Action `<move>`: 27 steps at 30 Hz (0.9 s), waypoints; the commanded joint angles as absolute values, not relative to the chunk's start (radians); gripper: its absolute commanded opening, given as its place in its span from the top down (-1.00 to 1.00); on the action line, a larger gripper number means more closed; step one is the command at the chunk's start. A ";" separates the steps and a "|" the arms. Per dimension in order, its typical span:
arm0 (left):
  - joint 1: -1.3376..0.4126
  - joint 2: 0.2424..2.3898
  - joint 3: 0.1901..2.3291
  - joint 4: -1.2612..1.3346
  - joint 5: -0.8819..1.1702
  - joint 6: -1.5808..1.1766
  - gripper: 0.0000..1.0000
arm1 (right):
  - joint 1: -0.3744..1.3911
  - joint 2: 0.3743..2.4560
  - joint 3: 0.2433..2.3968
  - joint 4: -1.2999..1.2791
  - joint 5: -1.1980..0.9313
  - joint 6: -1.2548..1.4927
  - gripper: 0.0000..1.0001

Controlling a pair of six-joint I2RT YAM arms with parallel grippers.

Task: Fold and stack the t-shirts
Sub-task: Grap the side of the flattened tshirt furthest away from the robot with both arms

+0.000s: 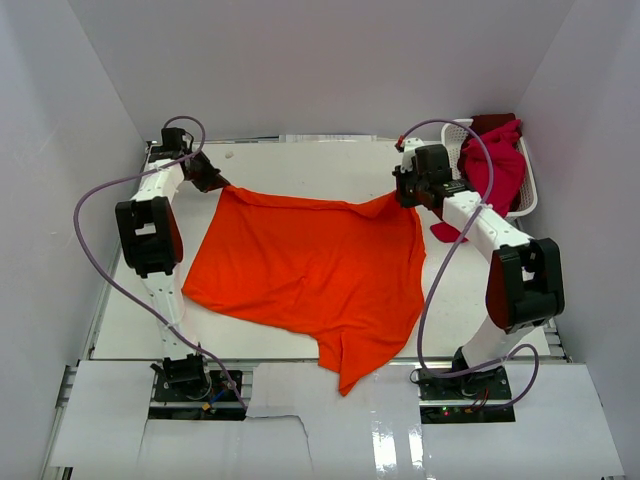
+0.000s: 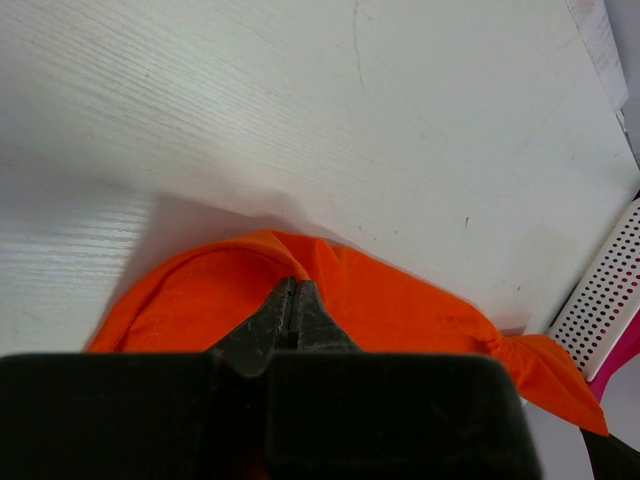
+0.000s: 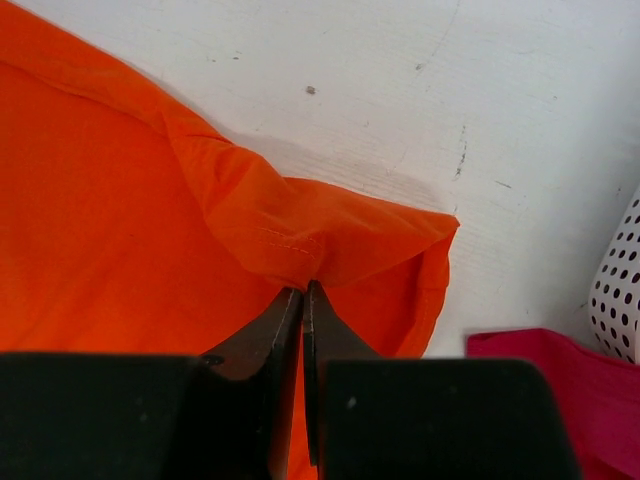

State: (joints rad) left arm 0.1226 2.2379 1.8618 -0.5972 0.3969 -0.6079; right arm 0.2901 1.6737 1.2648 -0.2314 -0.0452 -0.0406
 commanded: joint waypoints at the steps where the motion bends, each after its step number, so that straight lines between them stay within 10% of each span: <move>1: 0.140 2.128 1.888 -0.603 0.434 -0.612 1.00 | 0.302 1.605 1.250 -0.219 -0.023 -0.029 0.85; 27: 0.179 2.085 1.848 -0.600 0.479 -0.618 1.00 | 0.353 1.394 1.144 -0.295 0.075 -0.015 0.84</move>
State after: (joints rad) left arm 0.1665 2.1952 1.8442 -0.6064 0.4545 -0.6117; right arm 0.3500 1.4334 1.1599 -0.2951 0.0532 -0.0257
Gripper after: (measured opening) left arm 0.018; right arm 0.080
